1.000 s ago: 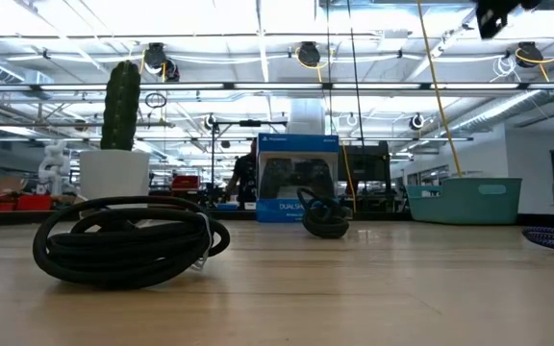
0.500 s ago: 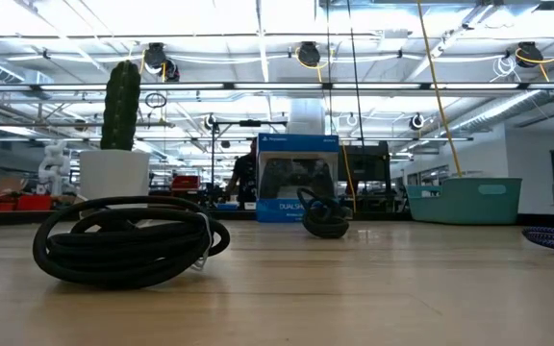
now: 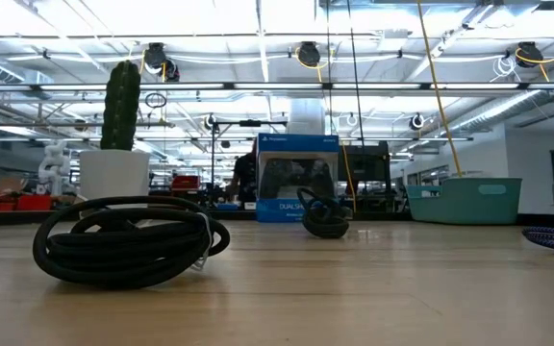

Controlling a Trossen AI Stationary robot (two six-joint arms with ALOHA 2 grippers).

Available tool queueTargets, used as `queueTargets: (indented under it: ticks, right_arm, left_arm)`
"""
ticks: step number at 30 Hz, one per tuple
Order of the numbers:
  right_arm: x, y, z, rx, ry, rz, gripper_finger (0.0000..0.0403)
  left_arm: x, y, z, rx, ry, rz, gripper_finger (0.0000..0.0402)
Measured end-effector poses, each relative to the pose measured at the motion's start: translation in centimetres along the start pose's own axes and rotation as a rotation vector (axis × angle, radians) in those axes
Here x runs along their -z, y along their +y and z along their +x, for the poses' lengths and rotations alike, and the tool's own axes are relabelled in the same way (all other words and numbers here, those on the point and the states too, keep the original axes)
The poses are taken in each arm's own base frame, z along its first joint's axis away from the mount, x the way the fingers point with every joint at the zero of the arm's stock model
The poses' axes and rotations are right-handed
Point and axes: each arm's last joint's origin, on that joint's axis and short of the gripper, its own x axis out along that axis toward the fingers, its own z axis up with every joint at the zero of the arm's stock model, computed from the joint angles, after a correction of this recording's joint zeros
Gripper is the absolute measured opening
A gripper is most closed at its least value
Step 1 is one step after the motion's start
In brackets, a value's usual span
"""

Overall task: Pick and place USB-C Cables
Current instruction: Put the bottom black USB cable into the blue bin

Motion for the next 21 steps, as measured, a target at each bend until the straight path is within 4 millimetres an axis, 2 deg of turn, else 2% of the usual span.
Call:
queueTargets:
  ticks: [6,10,17,21]
  right_arm:
    - [-0.2,0.0,0.0,-0.003,-0.026,0.01,0.0]
    - [-0.2,0.0,0.1,-0.003,-0.022,0.04,0.0]
    - [-0.2,0.0,0.5,-0.003,-0.01,0.061,0.0]
    - [-0.1,0.1,0.8,-0.003,0.001,0.055,0.0]
  left_arm:
    - [0.7,-0.2,2.1,0.024,0.114,-0.016,0.0011]
    - [1.1,-0.9,3.7,0.063,0.18,-0.059,0.0011]
    - [1.6,-3.7,7.0,0.155,0.285,-0.04,0.0014]
    - [0.9,-5.7,9.0,0.135,0.362,0.002,0.0015]
